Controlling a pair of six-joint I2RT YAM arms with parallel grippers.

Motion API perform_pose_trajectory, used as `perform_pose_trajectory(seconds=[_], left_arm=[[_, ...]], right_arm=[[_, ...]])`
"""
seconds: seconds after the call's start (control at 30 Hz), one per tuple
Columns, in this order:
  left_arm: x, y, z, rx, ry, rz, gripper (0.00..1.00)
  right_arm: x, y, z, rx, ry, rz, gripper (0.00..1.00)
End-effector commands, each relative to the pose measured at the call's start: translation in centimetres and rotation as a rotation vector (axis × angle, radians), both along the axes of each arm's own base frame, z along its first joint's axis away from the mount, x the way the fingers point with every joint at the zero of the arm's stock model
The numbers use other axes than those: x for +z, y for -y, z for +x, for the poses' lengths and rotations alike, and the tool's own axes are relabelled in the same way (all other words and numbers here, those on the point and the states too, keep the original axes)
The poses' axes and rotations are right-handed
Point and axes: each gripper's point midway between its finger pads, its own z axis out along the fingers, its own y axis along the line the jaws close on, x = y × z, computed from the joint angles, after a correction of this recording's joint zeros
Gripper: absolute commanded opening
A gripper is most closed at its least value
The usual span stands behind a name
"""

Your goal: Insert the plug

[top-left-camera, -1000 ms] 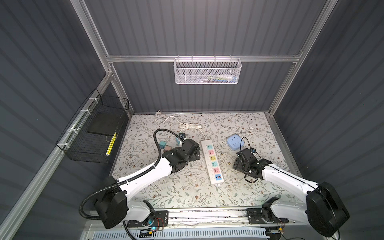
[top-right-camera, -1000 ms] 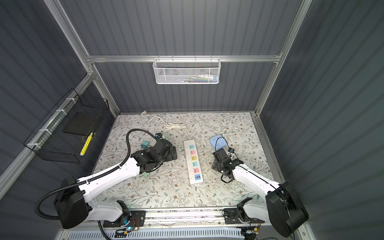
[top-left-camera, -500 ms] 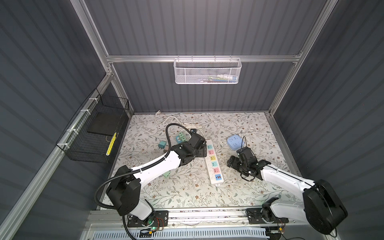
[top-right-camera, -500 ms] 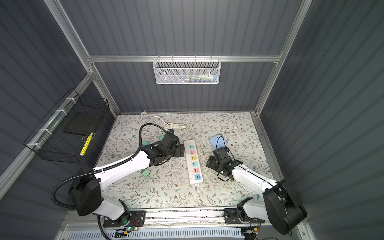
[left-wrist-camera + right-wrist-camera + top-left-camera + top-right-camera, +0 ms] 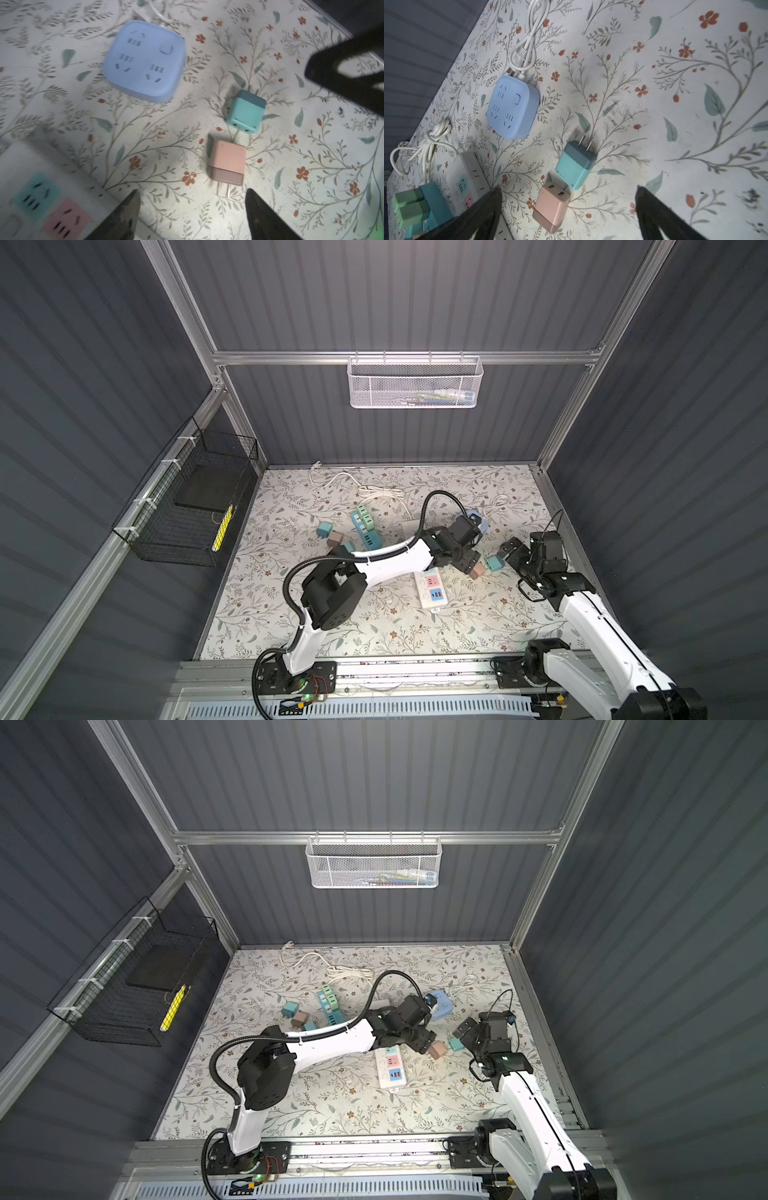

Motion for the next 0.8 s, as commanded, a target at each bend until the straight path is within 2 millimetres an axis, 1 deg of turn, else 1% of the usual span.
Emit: perform_pose_trajectory(seconds=[0.0, 0.1, 0.2, 0.37, 0.47, 0.53, 0.6, 0.67, 0.77], left_arm=[[-0.9, 2.3, -1.3, -0.145, 0.028, 0.012, 0.79], [-2.5, 3.5, -1.7, -0.177, 0.043, 0.053, 0.8], [-3.6, 3.8, -1.4, -0.177, 0.072, 0.087, 0.8], [-3.7, 3.5, -0.8, -0.162, 0.095, 0.113, 0.85], [-3.9, 3.3, -0.9, -0.167, 0.089, 0.13, 0.92], [-4.2, 3.2, -1.1, -0.171, 0.079, 0.142, 0.93], [-4.6, 3.1, -1.4, -0.173, 0.053, 0.15, 0.93], [-5.0, 3.1, -1.6, -0.161, 0.022, 0.152, 0.9], [-5.3, 3.3, -1.9, -0.152, -0.016, 0.148, 0.82]], right_arm=[[-0.1, 0.7, -0.2, 0.001, -0.006, 0.024, 0.99], [-0.5, 1.5, -0.3, -0.028, 0.022, 0.072, 0.99], [-0.5, 1.8, -0.2, -0.03, 0.049, 0.094, 0.99], [-0.1, 2.3, -0.1, -0.02, 0.056, 0.074, 0.99], [0.2, 2.6, -0.2, -0.021, 0.051, 0.057, 0.99], [0.3, 2.7, -0.2, -0.021, 0.047, 0.054, 0.99], [0.5, 2.7, -0.1, -0.018, 0.057, 0.067, 0.99], [0.8, 2.4, 0.1, 0.002, 0.09, 0.089, 0.94], [1.4, 1.5, 0.6, 0.047, 0.131, 0.127, 0.85]])
